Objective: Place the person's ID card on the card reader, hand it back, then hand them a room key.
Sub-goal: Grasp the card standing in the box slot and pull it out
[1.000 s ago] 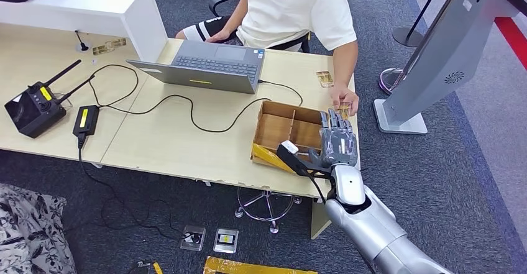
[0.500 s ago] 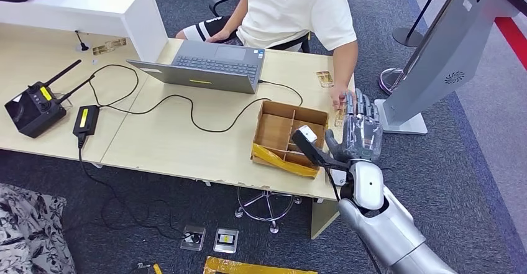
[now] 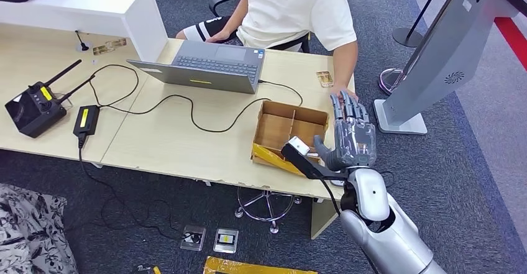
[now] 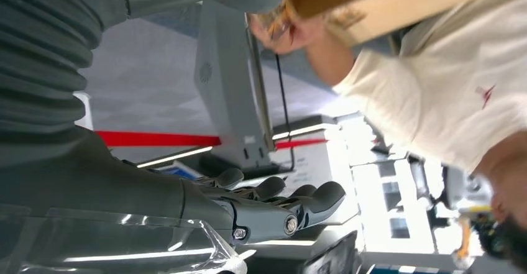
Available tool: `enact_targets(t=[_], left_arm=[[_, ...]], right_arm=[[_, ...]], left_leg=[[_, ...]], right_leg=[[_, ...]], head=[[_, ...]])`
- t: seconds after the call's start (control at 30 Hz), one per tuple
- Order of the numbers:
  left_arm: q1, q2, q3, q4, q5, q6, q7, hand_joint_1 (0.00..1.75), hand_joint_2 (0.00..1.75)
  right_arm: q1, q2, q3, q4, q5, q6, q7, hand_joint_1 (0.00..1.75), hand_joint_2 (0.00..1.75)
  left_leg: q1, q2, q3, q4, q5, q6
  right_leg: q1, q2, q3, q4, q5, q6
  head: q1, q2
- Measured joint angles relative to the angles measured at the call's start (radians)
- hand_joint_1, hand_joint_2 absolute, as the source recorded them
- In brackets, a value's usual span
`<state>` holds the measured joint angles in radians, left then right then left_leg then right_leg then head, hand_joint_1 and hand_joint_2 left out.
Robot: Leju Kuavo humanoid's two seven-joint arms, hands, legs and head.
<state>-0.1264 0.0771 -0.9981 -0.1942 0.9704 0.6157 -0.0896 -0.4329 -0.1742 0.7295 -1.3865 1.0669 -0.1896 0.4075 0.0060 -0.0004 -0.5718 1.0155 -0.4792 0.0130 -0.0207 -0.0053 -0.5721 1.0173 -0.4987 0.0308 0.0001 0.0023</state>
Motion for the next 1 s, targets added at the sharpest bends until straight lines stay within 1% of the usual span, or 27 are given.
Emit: enact_targets(t=[0.17, 0.37, 0.53, 0.83, 1.0], left_arm=[[0.001, 0.0, 0.011, 0.0, -0.004, 0.0, 0.0, 0.0, 1.75], [0.002, 0.0, 0.015, 0.0, -0.008, 0.0, 0.0, 0.0, 1.75], [0.003, 0.0, 0.03, 0.0, -0.011, 0.0, 0.0, 0.0, 1.75], [0.005, 0.0, 0.037, 0.0, -0.023, 0.0, 0.0, 0.0, 1.75], [0.004, -0.001, 0.037, 0.0, -0.047, 0.0, 0.003, 0.0, 1.75]], right_arm=[[0.024, 0.028, 0.041, -0.023, -0.057, 0.094, -0.062, 0.0, 1.75], [0.043, 0.053, 0.099, -0.021, -0.076, 0.147, -0.08, 0.0, 1.75], [0.049, 0.067, 0.148, -0.008, -0.075, 0.161, -0.086, 0.0, 1.75], [0.047, 0.075, 0.18, 0.007, -0.052, 0.169, -0.074, 0.0, 1.75], [0.036, 0.082, 0.191, 0.039, -0.023, 0.131, -0.046, 0.01, 1.75]], left_leg=[[0.0, 0.0, 0.0, 0.0, 0.0, 0.0], [0.0, 0.0, -0.001, 0.0, 0.0, 0.0], [0.0, 0.0, -0.001, 0.0, 0.0, 0.0], [0.0, 0.0, -0.001, 0.0, 0.0, 0.0], [0.0, 0.0, -0.001, 0.0, 0.0, 0.0]], right_leg=[[0.0, 0.0, 0.0, 0.0, 0.0, 0.0], [0.0, -0.001, -0.001, 0.0, -0.001, 0.0], [0.0, -0.001, -0.001, 0.0, -0.001, 0.0], [0.0, -0.001, -0.001, 0.0, -0.001, 0.0], [0.0, -0.001, -0.001, 0.0, -0.001, 0.0]], head=[[0.0, 0.0], [0.0, 0.0], [0.0, 0.0], [0.0, 0.0], [0.0, 0.0]])
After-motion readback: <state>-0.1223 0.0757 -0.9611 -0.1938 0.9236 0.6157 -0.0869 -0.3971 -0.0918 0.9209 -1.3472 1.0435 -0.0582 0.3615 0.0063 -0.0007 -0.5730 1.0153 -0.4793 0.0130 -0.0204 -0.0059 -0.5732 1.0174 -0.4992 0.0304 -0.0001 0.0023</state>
